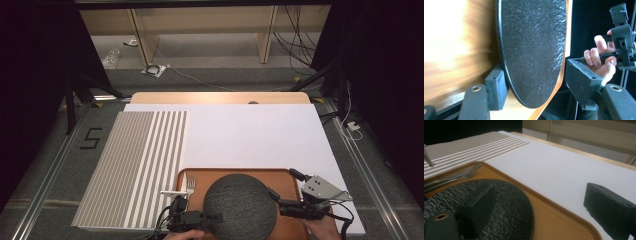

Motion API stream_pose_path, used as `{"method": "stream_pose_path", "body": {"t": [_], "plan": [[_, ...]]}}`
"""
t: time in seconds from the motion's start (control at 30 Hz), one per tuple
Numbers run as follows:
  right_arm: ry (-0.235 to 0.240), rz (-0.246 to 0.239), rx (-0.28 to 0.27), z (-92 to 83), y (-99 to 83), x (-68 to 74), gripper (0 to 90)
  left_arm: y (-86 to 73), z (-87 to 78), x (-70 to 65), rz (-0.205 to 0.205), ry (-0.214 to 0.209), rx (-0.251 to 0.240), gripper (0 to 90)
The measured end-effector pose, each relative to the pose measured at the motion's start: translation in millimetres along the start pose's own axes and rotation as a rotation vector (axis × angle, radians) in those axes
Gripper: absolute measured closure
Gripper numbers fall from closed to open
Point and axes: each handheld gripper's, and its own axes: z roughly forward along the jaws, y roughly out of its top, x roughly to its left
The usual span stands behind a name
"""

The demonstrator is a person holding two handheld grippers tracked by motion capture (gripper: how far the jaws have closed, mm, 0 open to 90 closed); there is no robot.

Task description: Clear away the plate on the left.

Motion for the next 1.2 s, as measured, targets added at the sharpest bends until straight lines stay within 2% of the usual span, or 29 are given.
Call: {"method": "stream_pose_path", "body": {"t": [0.13,0.27,0.43,0.53,0.73,0.97,1.2], "plan": [[-0.001,0.0,0.0,-0.1,0.1,0.0,11.9,2.1,-4.9,-2.1,0.022,0.01,-0.007,33.8],[0.0,0.002,0.001,0.0,0.0,-0.1,11.9,4.1,-12.3,-3.6,0.068,0.034,-0.054,34.2],[0.001,0.003,0.001,0.2,0.0,0.0,11.9,6.2,-16.8,-4.8,0.097,0.051,-0.083,33.2],[0.001,0.003,-0.001,0.2,0.1,0.1,11.9,8.0,-18.6,-7.8,0.158,0.085,-0.096,32.2],[-0.001,0.004,0.009,-0.4,0.3,-0.2,11.9,13.4,-25.1,-10.2,0.209,0.11,-0.132,32.0],[0.002,0.005,0.007,-0.4,0.2,-0.4,11.9,18.7,-32.2,-17.7,0.322,0.147,-0.165,31.5],[0.003,0.004,0.007,-0.7,0.2,-0.8,11.9,21.0,-37.2,-26.2,0.454,0.182,-0.19,31.2]]}}
